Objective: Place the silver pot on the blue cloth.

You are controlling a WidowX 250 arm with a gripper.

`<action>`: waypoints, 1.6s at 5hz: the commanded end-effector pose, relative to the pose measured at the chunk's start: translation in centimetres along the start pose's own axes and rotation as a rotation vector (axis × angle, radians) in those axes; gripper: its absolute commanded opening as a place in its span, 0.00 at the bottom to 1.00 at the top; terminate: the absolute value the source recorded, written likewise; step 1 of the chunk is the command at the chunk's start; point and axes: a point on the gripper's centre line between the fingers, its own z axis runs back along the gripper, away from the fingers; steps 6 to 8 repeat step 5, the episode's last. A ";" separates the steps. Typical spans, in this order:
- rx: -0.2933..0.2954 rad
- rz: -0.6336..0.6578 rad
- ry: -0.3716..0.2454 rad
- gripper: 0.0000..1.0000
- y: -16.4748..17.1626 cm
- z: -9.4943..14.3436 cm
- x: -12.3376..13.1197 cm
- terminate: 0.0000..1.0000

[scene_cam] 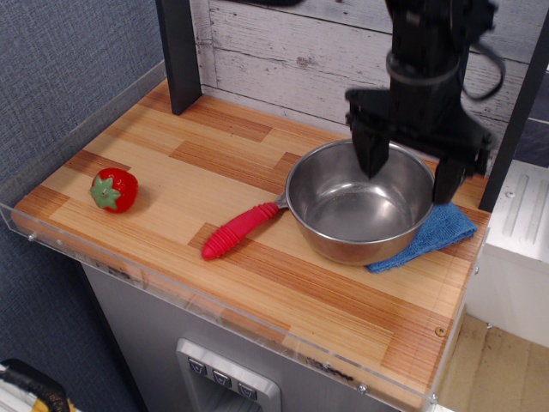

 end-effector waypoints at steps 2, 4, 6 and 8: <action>0.053 0.134 -0.164 1.00 3.6 7.2 0.7 0.00; 0.095 0.223 -0.224 1.00 5.9 9.3 0.3 0.00; 0.130 0.234 -0.264 1.00 6.1 9.6 0.1 1.00; 0.130 0.234 -0.264 1.00 6.1 9.6 0.1 1.00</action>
